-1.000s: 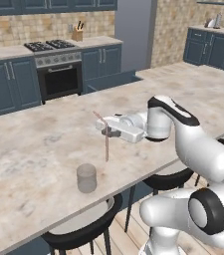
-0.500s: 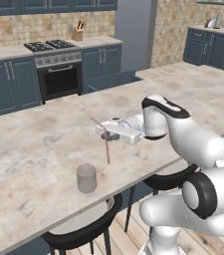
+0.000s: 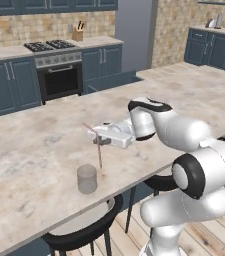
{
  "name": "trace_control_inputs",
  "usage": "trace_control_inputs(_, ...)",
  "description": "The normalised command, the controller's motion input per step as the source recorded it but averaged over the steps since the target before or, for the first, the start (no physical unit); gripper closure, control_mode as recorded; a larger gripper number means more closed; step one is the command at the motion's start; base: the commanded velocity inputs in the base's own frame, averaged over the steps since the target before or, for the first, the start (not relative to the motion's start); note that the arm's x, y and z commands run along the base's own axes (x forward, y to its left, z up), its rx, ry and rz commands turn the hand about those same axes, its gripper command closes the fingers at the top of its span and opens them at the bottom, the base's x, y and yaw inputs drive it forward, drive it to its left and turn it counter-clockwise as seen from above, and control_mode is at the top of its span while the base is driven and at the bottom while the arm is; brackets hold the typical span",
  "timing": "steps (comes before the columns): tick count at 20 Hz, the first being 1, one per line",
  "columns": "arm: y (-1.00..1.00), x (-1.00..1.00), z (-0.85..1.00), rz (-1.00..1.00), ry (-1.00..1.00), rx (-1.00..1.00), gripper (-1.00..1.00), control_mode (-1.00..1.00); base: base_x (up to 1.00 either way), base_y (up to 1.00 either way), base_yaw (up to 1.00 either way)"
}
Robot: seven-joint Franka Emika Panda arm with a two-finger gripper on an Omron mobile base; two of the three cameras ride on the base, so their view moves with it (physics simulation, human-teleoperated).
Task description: Take a straw from the drawer in front and place it inside the glass cup on the dining counter.
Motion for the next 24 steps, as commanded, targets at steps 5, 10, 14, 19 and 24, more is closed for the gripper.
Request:
trace_control_inputs(5, 0.09, 0.16, -0.18, 0.07, 0.0, 0.0, 1.0, -1.0, 0.0, 0.0, 0.0)
trace_control_inputs(10, 0.0, 0.15, -0.26, 0.08, 0.0, 0.0, 1.0, -1.0, 0.0, 0.0, 0.0)
trace_control_inputs(14, 0.12, 0.19, -0.2, 0.09, 0.0, 0.0, 1.0, -1.0, 0.0, 0.0, 0.0)
trace_control_inputs(19, 0.2, 0.21, -0.15, 0.09, 0.0, 0.0, 1.0, -1.0, 0.0, 0.0, 0.0)
trace_control_inputs(24, 0.14, 0.21, -0.2, 0.08, 0.0, 0.0, 1.0, -1.0, 0.0, 0.0, 0.0)
